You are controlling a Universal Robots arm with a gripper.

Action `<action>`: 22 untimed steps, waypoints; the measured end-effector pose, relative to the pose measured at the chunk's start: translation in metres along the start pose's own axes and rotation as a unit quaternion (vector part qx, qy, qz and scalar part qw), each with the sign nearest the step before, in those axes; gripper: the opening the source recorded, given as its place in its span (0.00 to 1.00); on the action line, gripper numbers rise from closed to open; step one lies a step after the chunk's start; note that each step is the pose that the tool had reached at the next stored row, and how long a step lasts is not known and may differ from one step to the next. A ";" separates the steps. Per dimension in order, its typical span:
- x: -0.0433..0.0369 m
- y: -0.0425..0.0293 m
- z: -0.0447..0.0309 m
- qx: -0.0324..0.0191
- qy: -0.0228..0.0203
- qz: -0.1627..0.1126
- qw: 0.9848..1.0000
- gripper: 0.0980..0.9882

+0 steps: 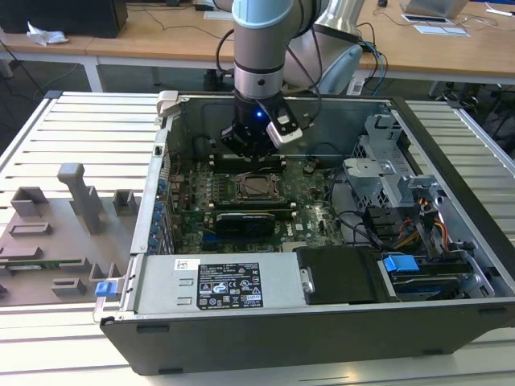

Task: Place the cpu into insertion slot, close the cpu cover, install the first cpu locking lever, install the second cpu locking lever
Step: 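Install the first cpu locking lever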

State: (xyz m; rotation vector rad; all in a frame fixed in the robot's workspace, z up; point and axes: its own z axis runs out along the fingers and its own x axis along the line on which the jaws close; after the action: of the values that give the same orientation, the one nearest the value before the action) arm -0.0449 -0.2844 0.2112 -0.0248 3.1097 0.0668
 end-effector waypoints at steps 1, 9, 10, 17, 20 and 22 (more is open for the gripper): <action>-0.0011 0.0000 0.0003 0.000 0.000 0.000 1.000 0.01; -0.0077 -0.0007 0.0049 0.000 0.000 0.000 1.000 0.01; -0.0078 -0.0012 0.0051 0.000 0.000 0.000 1.000 0.01; -0.0086 -0.0025 0.0073 0.000 0.000 0.000 1.000 0.01; -0.0093 -0.0026 0.0077 0.001 0.000 0.000 1.000 0.01; -0.0094 -0.0025 0.0080 0.001 0.000 0.000 1.000 0.01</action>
State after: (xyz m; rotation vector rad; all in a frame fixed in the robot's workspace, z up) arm -0.0352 -0.2864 0.2034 -0.0243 3.1105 0.0636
